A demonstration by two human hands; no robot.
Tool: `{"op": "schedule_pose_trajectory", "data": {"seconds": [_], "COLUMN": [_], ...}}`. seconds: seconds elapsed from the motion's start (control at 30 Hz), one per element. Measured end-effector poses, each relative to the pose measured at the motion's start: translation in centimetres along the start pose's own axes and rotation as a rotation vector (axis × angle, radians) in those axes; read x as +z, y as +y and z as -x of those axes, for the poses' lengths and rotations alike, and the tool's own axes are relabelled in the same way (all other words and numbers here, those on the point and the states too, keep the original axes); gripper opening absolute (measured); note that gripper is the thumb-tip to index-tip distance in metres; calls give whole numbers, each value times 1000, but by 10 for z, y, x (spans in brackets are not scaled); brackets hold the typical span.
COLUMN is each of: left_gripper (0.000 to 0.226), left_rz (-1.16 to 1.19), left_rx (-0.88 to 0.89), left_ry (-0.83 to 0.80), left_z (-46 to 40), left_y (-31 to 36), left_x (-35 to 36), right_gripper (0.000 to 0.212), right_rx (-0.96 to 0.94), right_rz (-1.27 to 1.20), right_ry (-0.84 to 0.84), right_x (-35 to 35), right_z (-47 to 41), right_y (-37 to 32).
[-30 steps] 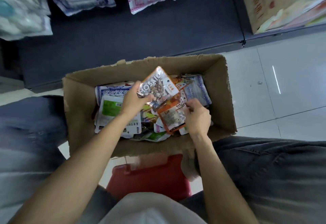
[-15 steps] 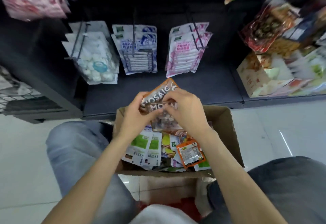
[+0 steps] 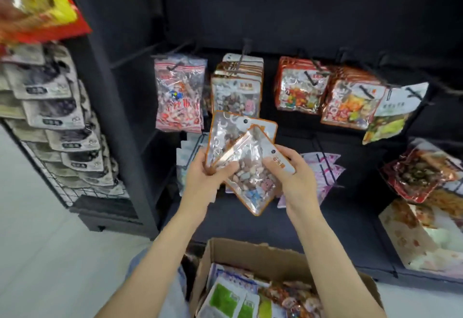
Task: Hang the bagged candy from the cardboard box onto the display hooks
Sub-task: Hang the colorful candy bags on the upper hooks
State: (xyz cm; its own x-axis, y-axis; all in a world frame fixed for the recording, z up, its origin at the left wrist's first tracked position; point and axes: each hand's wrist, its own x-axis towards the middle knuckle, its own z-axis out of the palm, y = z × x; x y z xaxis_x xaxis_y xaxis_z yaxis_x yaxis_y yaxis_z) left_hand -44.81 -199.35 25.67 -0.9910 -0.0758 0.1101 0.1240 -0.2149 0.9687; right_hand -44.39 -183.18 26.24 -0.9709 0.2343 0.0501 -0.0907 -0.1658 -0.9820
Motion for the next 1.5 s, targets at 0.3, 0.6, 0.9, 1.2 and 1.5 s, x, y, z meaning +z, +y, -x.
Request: {"op": "schedule_pose_trajectory", "data": {"seconds": [0.3, 0.6, 0.9, 1.2, 1.5], "left_gripper": [57, 34, 58, 35, 31], "left_rz": [-281, -454, -970, -664, -406], "left_rx": [343, 285, 454, 351, 253], "left_ry": [-51, -40, 0, -9, -67], "left_z": [-96, -140, -194, -215, -210], "left_y": [49, 32, 22, 23, 22], "left_x": [-5, -16, -12, 1, -18], "right_gripper": [21, 29, 16, 13, 21], "right_rx": [-295, -357, -503, -502, -355], "right_rz": [322, 517, 728, 665, 527], "right_ry": [27, 48, 88, -366, -268], "right_x": [35, 41, 30, 53, 75], "right_z": [-82, -122, -135, -142, -177], "right_y": [-35, -19, -30, -53, -53]}}
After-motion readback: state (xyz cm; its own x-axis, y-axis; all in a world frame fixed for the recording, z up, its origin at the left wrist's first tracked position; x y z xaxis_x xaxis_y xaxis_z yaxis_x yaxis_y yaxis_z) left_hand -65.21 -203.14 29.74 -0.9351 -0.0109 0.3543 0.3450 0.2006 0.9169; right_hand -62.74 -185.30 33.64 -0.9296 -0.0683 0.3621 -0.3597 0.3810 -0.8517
